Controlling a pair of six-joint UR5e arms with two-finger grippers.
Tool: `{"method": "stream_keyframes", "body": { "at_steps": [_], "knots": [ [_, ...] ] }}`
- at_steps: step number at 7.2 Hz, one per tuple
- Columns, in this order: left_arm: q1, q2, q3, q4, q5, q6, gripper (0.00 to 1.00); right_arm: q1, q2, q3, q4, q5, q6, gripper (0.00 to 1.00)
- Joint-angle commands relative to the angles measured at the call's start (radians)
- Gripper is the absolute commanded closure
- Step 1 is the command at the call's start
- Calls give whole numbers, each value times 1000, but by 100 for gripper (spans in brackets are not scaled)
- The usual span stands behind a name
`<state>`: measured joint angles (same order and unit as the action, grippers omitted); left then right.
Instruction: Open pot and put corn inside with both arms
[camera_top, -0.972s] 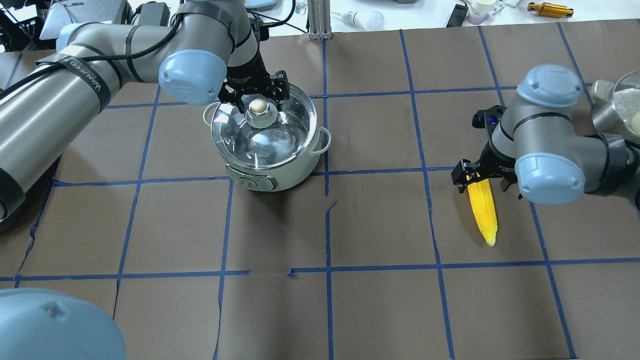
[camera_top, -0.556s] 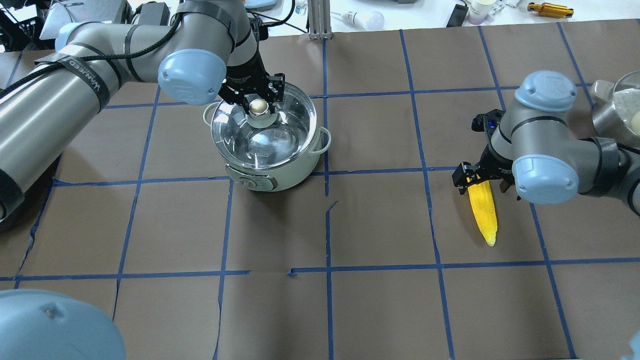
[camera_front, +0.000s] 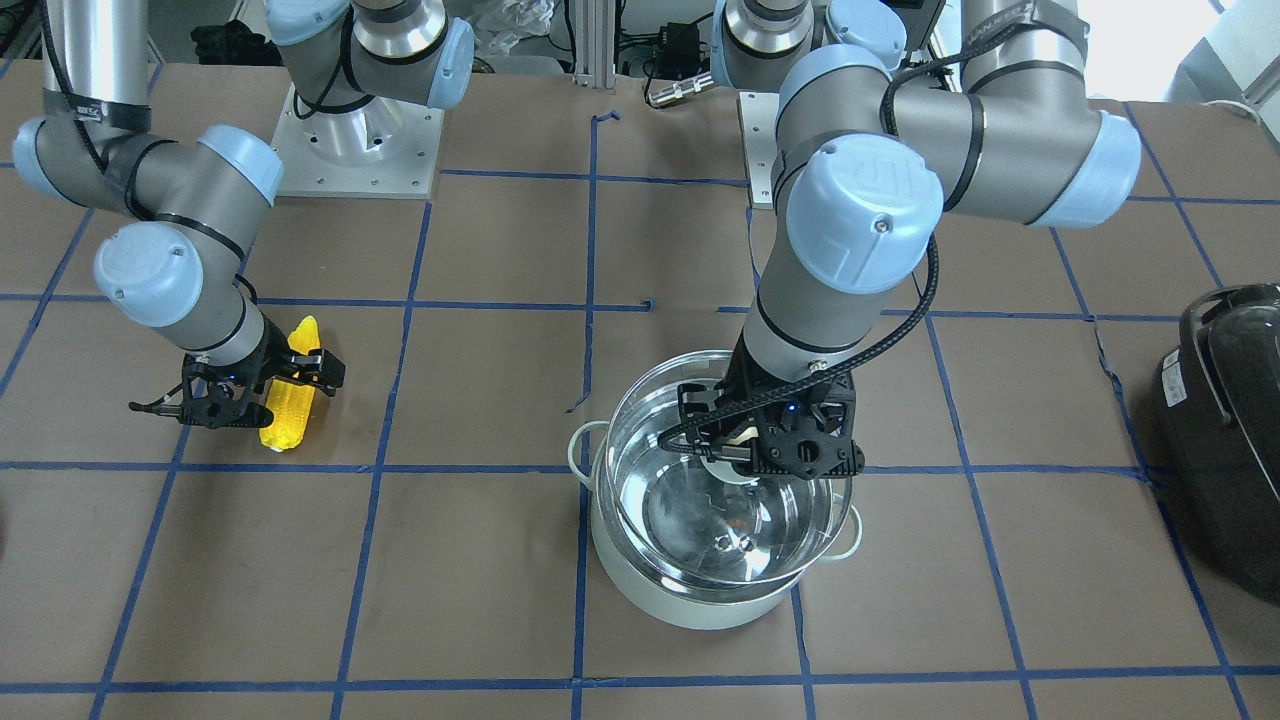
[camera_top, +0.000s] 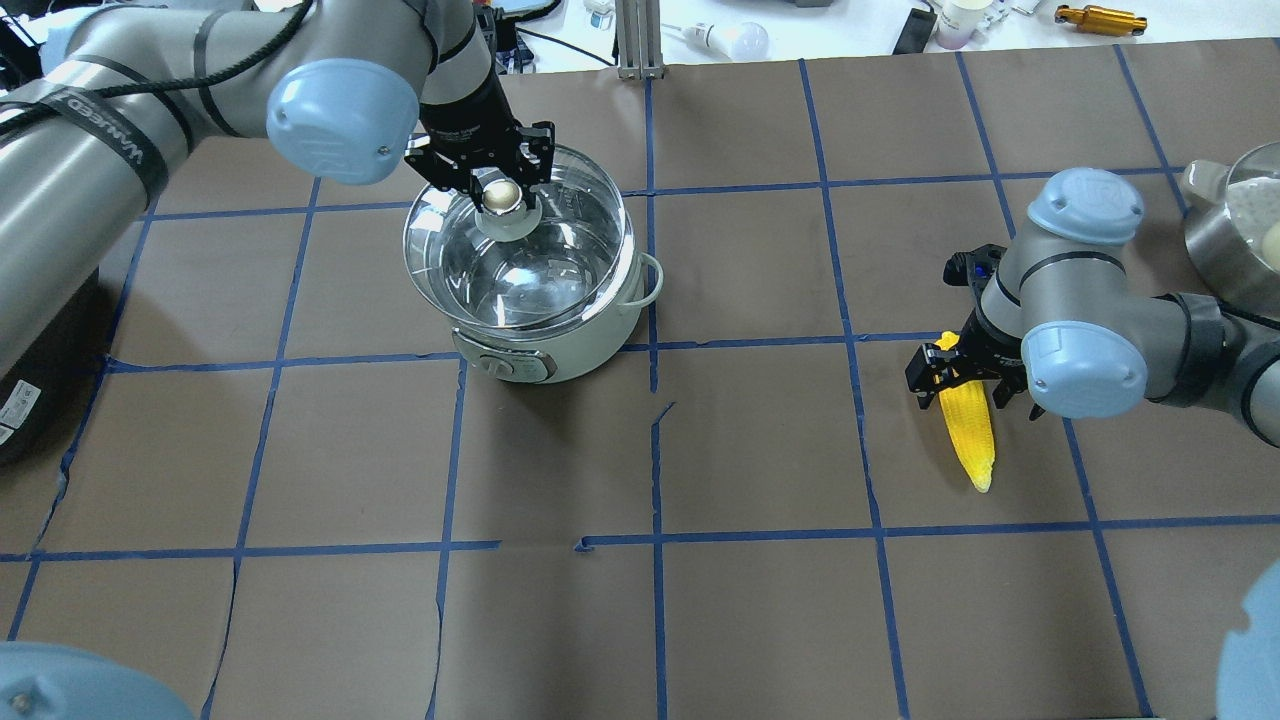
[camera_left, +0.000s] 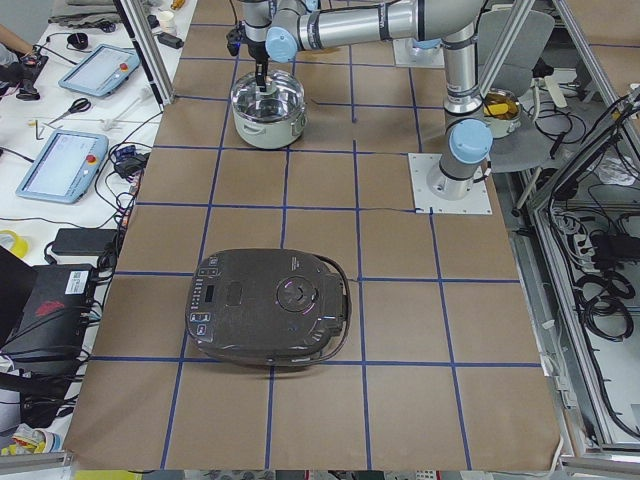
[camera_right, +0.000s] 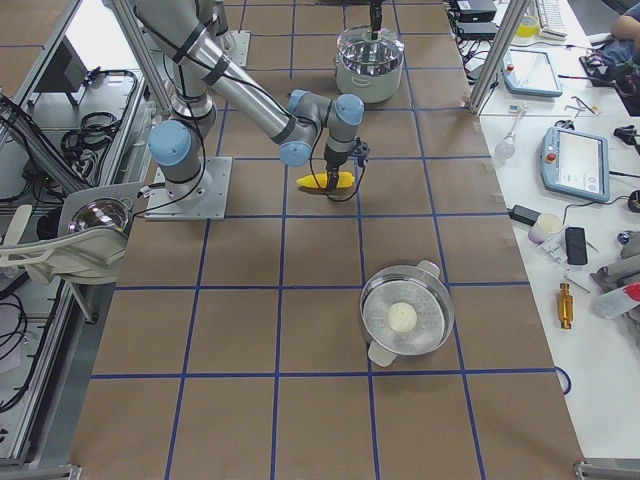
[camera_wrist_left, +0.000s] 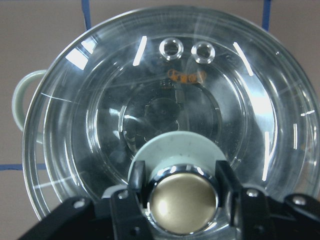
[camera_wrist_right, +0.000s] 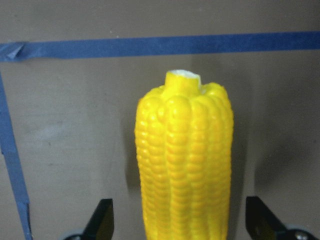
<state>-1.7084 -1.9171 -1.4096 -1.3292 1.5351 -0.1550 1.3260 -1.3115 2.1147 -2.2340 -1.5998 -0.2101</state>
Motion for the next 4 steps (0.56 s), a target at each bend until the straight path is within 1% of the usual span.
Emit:
{"method": "stream_keyframes", "body": {
  "at_steps": [1,2,3,4],
  "knots": [
    [109,53,64,-122,-6,58,88,-1,12,5,-33,-2,9,40],
    [206,72,55,-123,-39,104,89,-1,11,4,-51,1,8,75],
    [307,67,23,-125,-39,256,91,-1,11,-2,-52,3,12,100],
    [397,69,-47,-99,-36,338,92,-1,5,-19,-49,0,12,100]
  ]
}}
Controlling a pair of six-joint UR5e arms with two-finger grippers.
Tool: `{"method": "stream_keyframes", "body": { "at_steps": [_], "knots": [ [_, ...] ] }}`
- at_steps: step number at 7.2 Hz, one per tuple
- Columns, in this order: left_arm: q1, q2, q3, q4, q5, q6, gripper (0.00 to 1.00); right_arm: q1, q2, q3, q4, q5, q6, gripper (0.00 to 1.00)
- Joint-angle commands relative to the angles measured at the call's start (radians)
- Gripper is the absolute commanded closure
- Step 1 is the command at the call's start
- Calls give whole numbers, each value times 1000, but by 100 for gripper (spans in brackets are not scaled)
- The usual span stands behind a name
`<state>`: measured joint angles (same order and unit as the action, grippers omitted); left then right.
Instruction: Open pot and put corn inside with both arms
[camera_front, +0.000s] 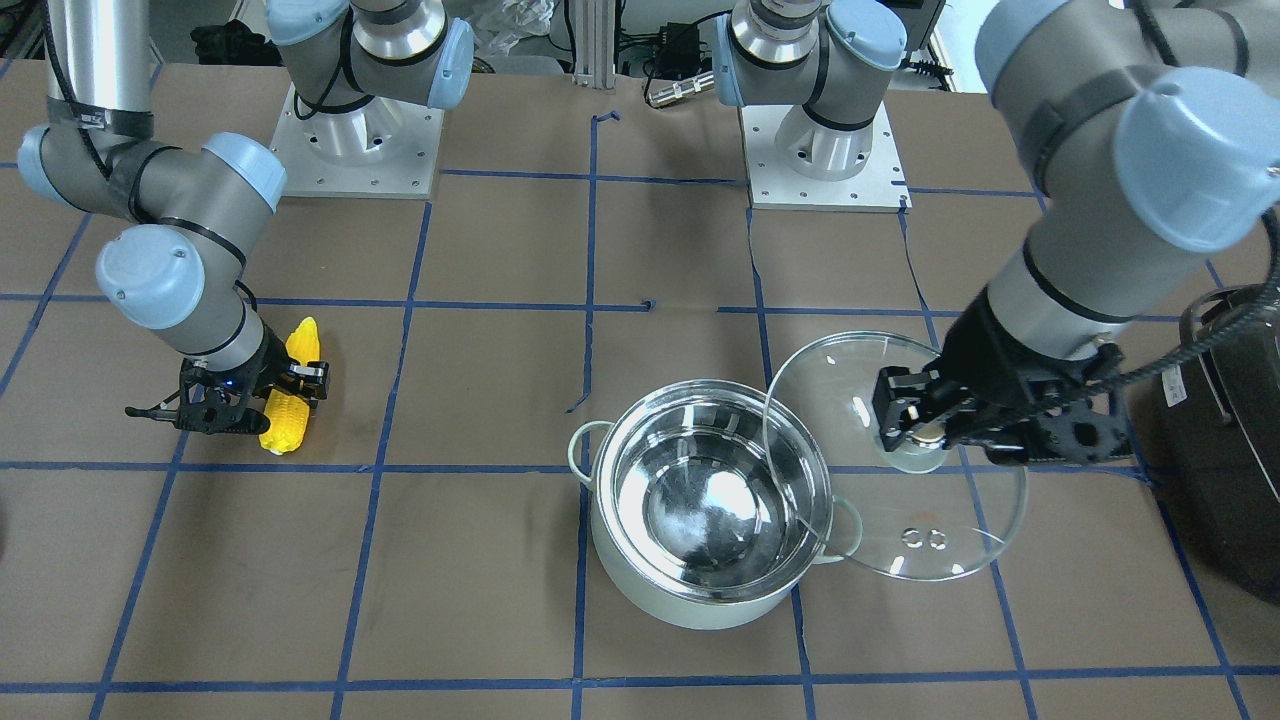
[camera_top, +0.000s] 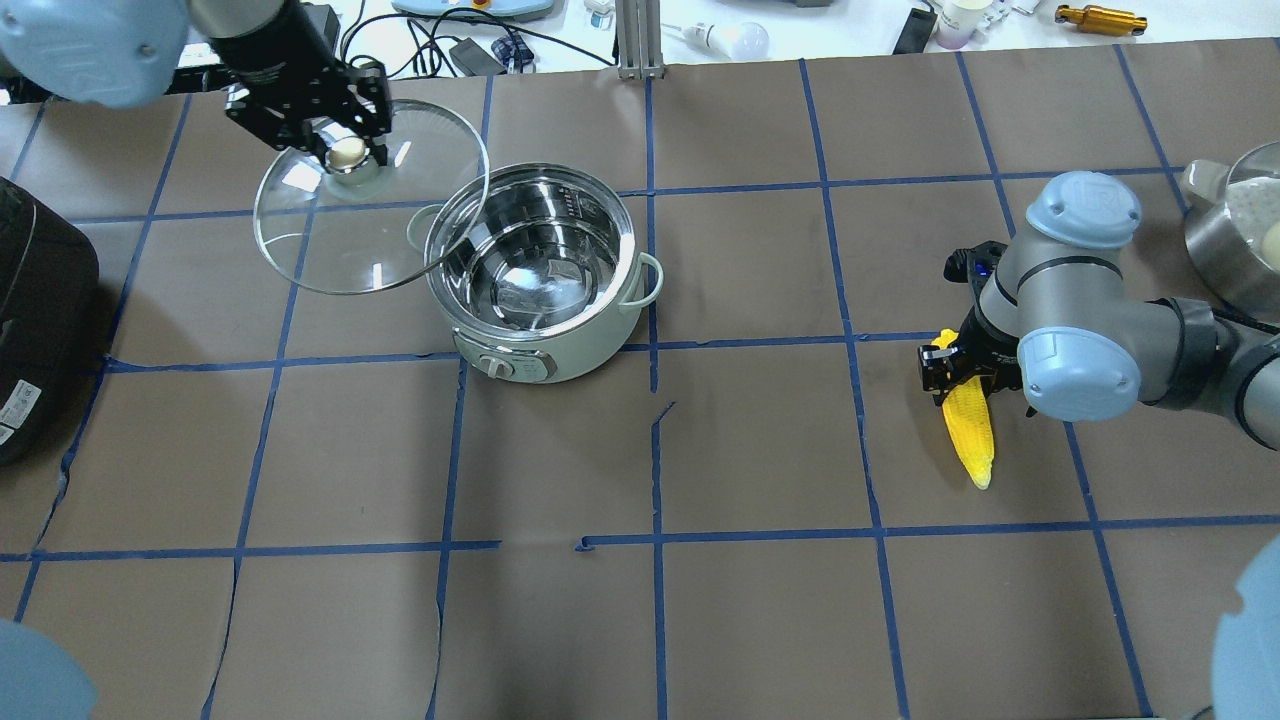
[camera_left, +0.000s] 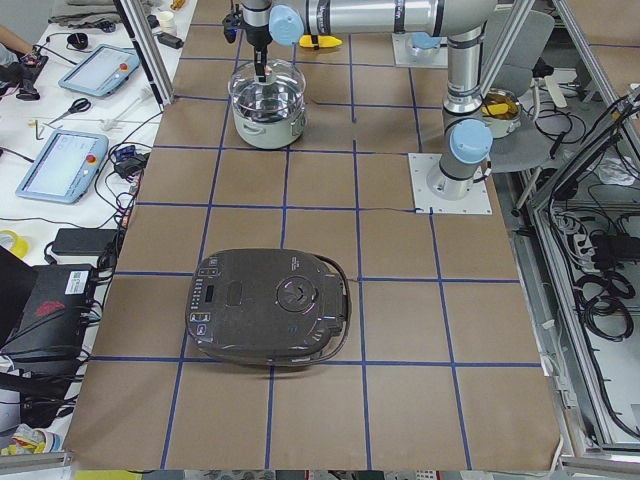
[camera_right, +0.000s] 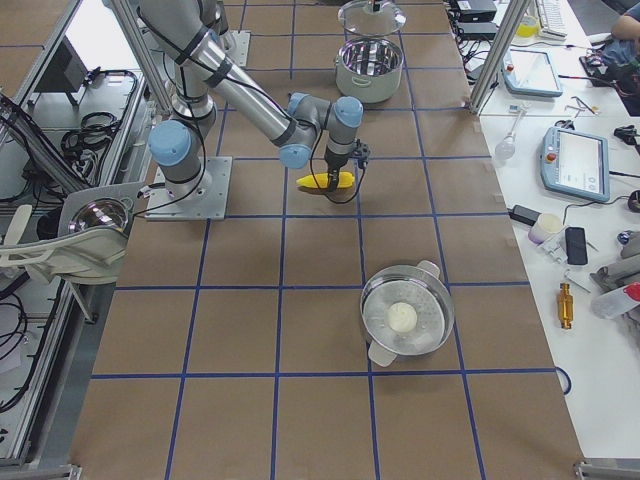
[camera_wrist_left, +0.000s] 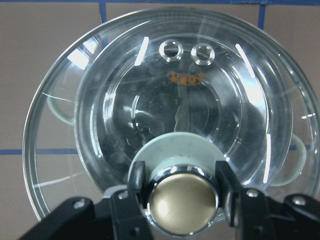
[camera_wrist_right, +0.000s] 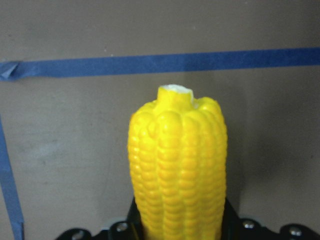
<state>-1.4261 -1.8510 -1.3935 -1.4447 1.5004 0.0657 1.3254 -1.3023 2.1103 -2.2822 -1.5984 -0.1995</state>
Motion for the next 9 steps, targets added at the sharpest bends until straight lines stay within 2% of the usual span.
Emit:
{"method": "stream_keyframes", "body": {
  "at_steps": [1,2,3,5,6,9],
  "knots": [
    [180,-14,-117,102,4,202,93,8,-11,-68,21,0,21,100],
    [241,-37,-165,137,4,292,95,41,-20,-155,109,3,99,100],
    [289,-57,-215,244,3,327,95,126,-25,-274,221,0,183,100],
    [326,-94,-333,384,4,375,96,337,13,-567,460,29,468,100],
    [325,-109,-355,407,4,367,96,426,65,-705,528,34,580,100],
    [320,-131,-355,409,4,339,96,628,288,-1022,552,34,802,100]
  ]
}}
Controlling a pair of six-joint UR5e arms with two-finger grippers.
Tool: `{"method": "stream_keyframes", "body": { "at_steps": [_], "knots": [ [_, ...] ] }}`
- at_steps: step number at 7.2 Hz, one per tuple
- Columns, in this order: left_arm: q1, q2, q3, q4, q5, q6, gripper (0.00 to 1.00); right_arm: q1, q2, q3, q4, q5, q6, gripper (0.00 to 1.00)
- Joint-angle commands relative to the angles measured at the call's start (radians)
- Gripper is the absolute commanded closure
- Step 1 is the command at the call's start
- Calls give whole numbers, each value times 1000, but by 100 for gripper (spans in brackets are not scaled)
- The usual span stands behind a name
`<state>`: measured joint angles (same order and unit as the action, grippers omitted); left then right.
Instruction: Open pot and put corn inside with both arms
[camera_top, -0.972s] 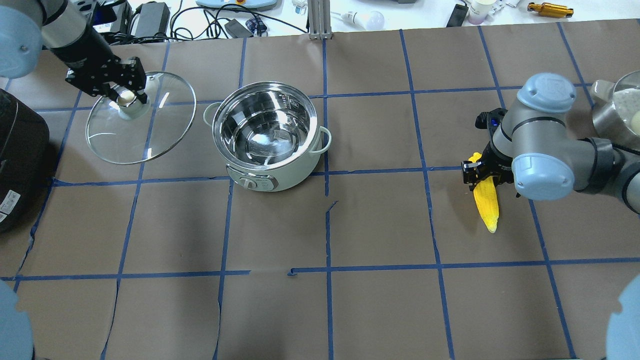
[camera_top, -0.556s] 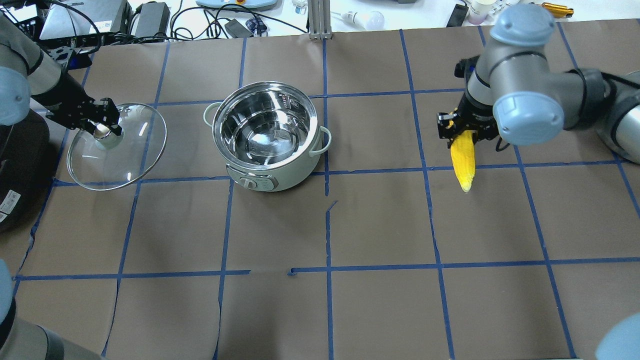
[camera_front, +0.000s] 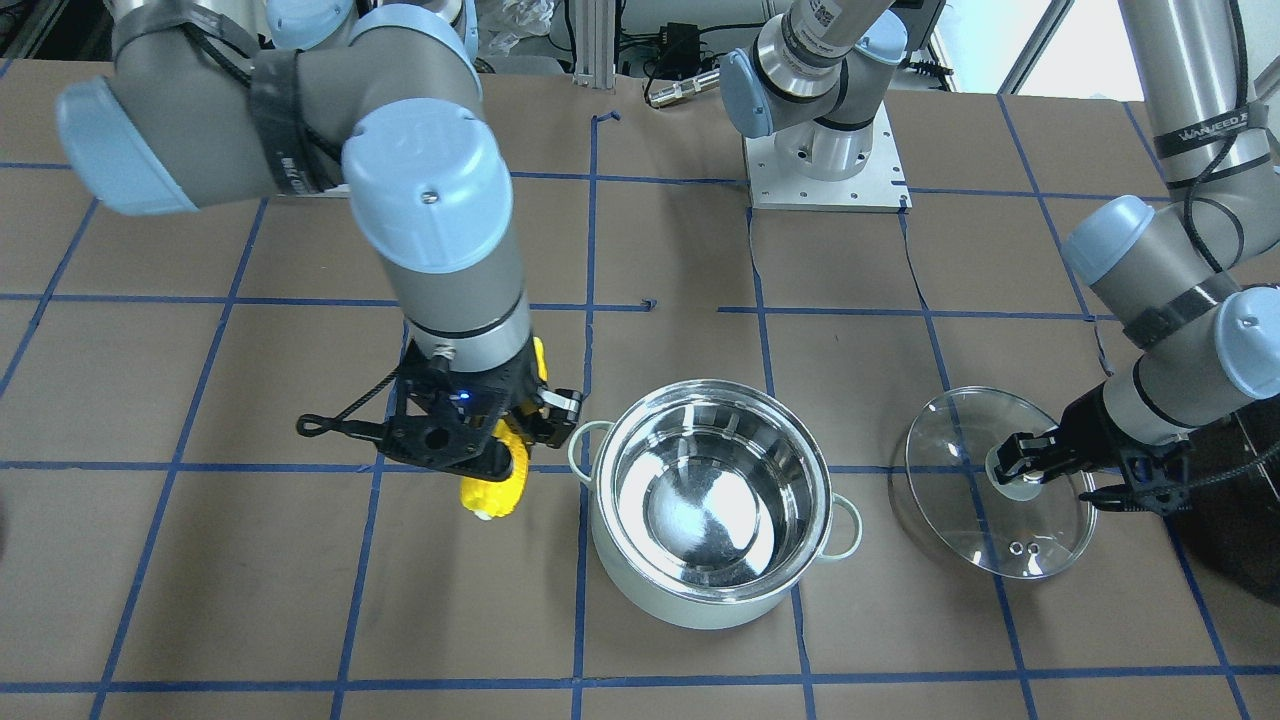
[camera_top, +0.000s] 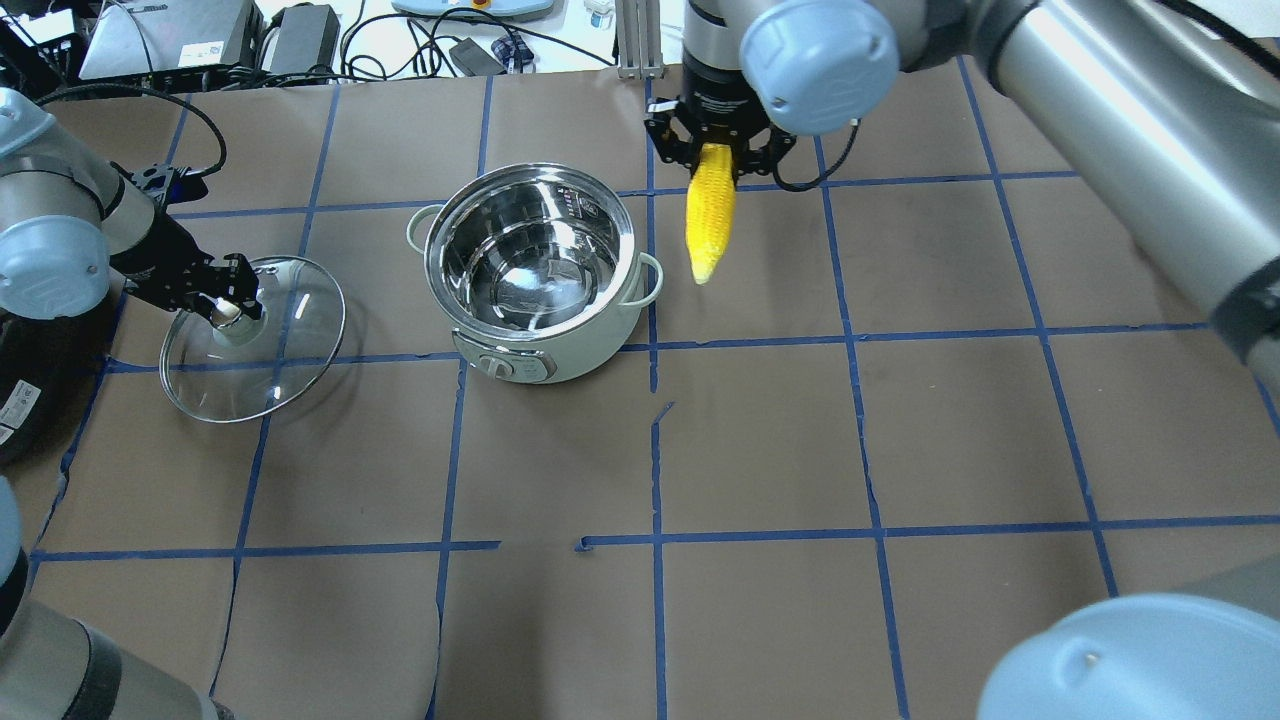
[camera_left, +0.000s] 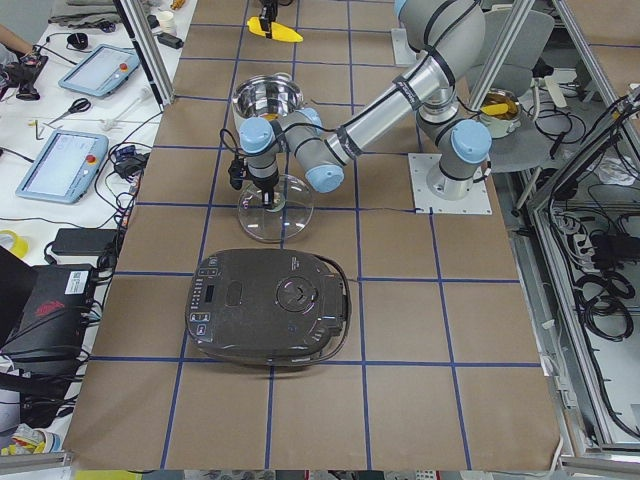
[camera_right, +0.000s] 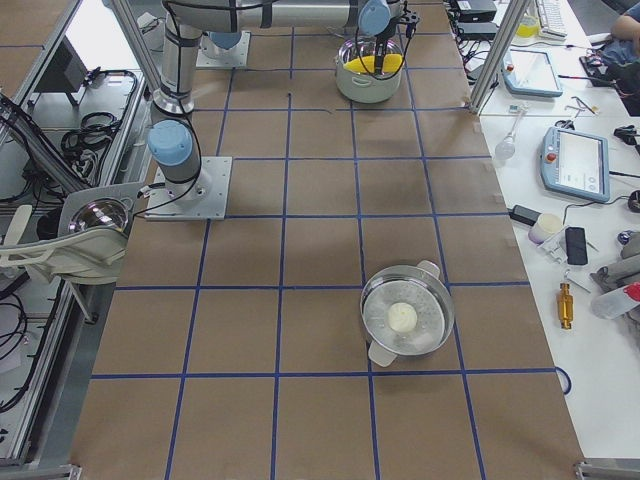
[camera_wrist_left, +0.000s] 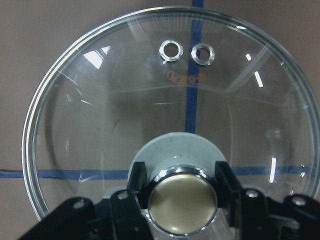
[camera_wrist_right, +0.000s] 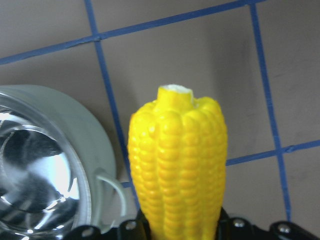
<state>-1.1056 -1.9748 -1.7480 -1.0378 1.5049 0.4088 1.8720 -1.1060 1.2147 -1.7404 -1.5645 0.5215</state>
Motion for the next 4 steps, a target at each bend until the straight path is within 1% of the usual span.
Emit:
{"method": "stream_keyframes", "body": {
  "at_steps": [1,2,3,4],
  "knots": [
    [0,-7,-1,2,1,-2,87,117,165,-199,10,0,97,100],
    [0,-10,2,5,1,-14,32,134,213,-240,9,0,145,100],
    [0,-15,1,14,1,-21,15,153,239,-253,4,0,144,100],
    [0,-16,2,15,1,-19,7,165,259,-254,-11,0,115,100]
  ]
}}
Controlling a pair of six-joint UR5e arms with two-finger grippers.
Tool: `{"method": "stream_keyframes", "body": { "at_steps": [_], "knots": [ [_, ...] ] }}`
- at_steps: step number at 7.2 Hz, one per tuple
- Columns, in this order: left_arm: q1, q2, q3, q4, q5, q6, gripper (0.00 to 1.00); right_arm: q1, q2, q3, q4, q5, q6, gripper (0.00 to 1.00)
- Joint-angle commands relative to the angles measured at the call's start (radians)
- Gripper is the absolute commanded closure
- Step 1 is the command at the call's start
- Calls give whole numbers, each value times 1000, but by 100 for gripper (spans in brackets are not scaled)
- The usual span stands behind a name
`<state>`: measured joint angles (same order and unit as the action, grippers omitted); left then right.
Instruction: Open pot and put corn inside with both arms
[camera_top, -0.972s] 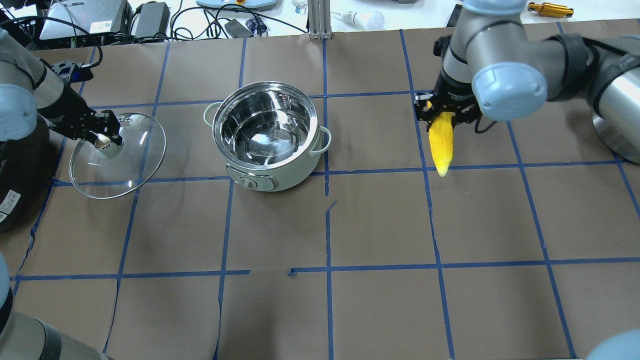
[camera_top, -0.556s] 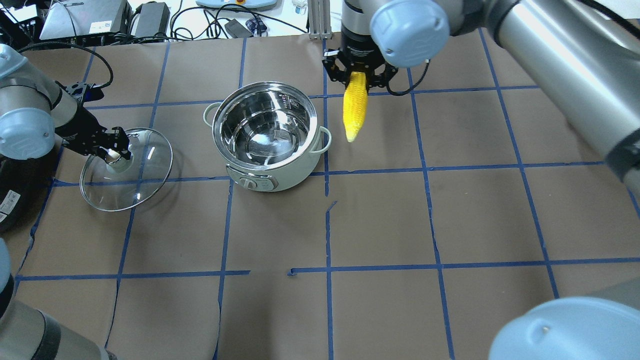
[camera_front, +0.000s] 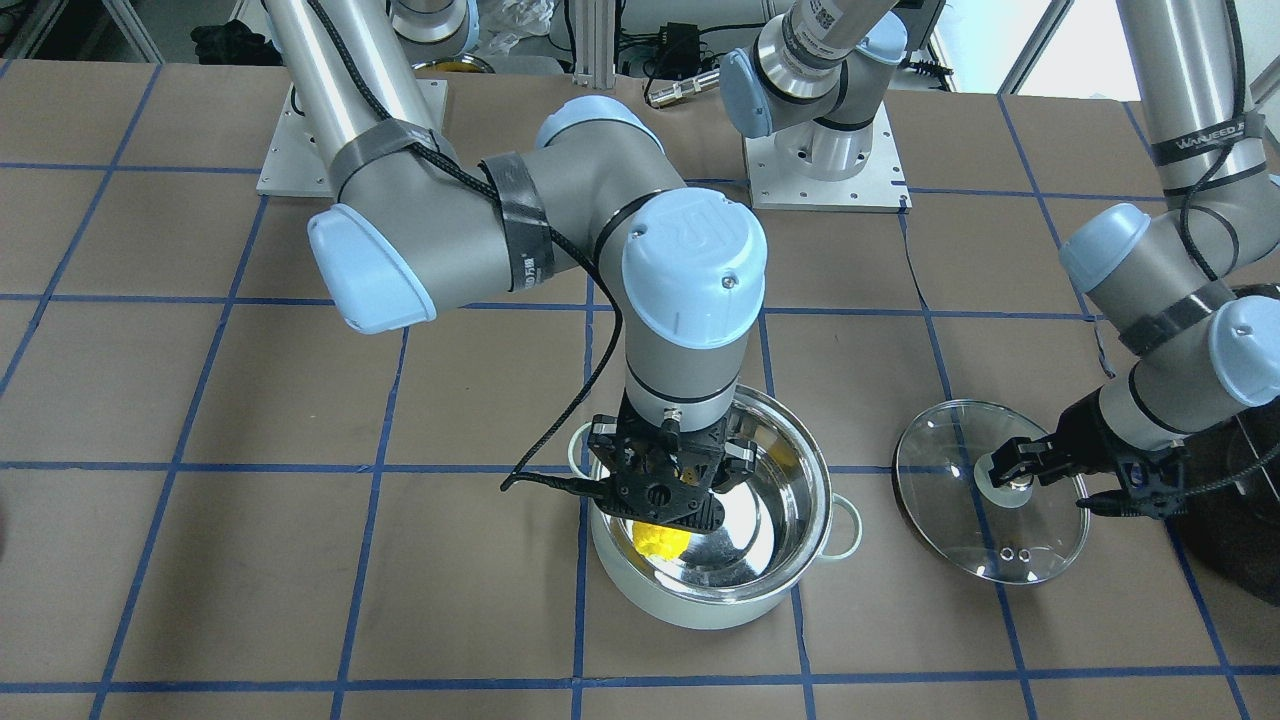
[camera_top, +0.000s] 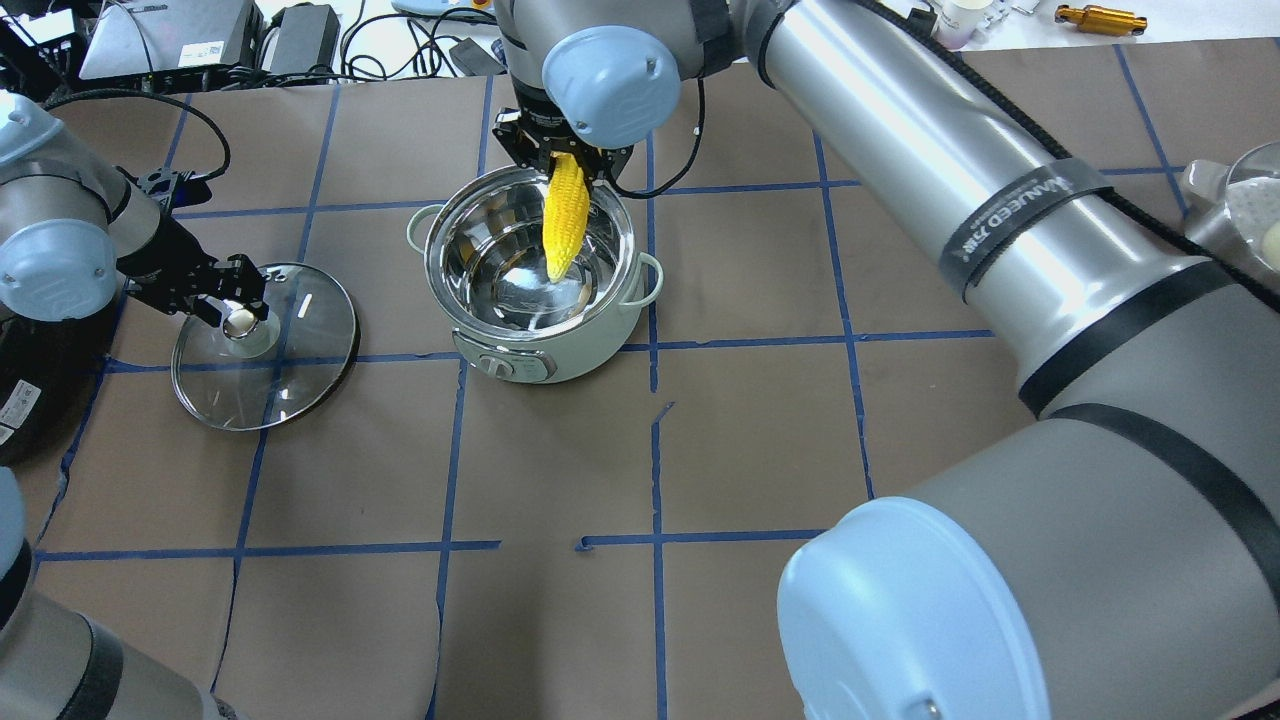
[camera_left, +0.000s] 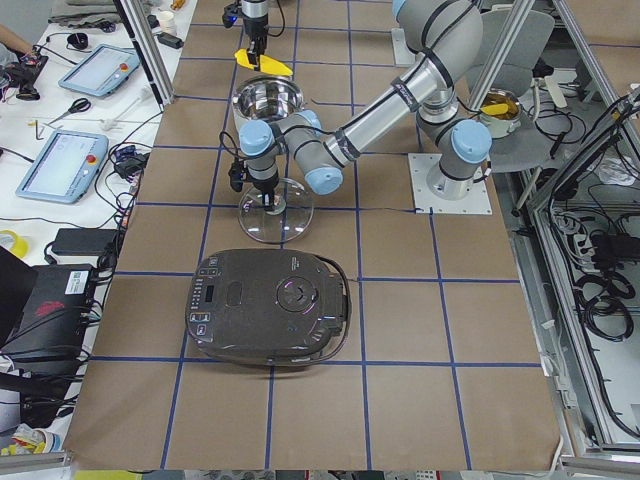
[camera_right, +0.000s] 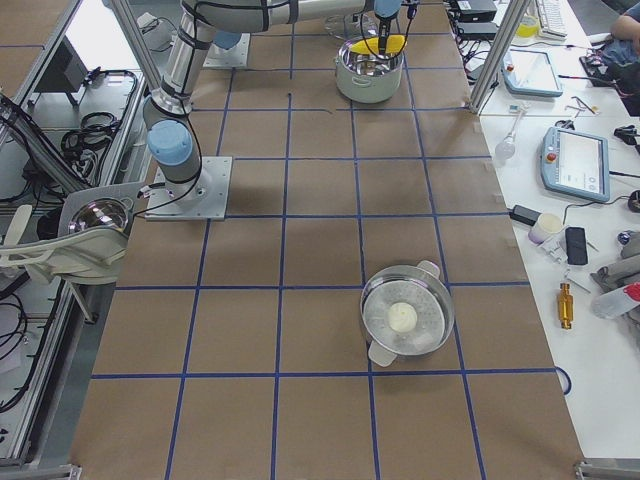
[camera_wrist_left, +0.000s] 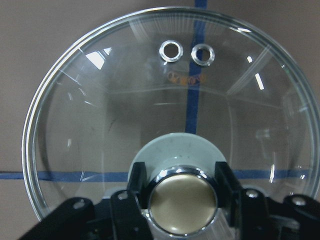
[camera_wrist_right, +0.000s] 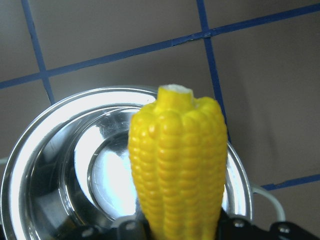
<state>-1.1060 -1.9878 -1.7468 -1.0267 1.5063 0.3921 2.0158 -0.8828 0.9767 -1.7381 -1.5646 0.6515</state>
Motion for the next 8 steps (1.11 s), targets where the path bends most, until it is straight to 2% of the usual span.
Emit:
{"method": "stream_keyframes", "body": {
  "at_steps": [1,3,4,6,8],
  "knots": [
    [0,-3,3,5,-1,-2,6,24,53,-15,-44,0,-47,100],
    [-33,52,18,-2,0,-47,0,26,90,-13,-83,0,-125,97],
    [-63,88,30,-54,5,-68,0,26,85,-10,-83,-2,-147,28],
    [-69,180,76,-229,9,-81,0,37,73,31,-83,-5,-170,0],
    [-75,278,127,-404,6,-113,0,37,45,34,-77,-12,-178,0]
  ]
}}
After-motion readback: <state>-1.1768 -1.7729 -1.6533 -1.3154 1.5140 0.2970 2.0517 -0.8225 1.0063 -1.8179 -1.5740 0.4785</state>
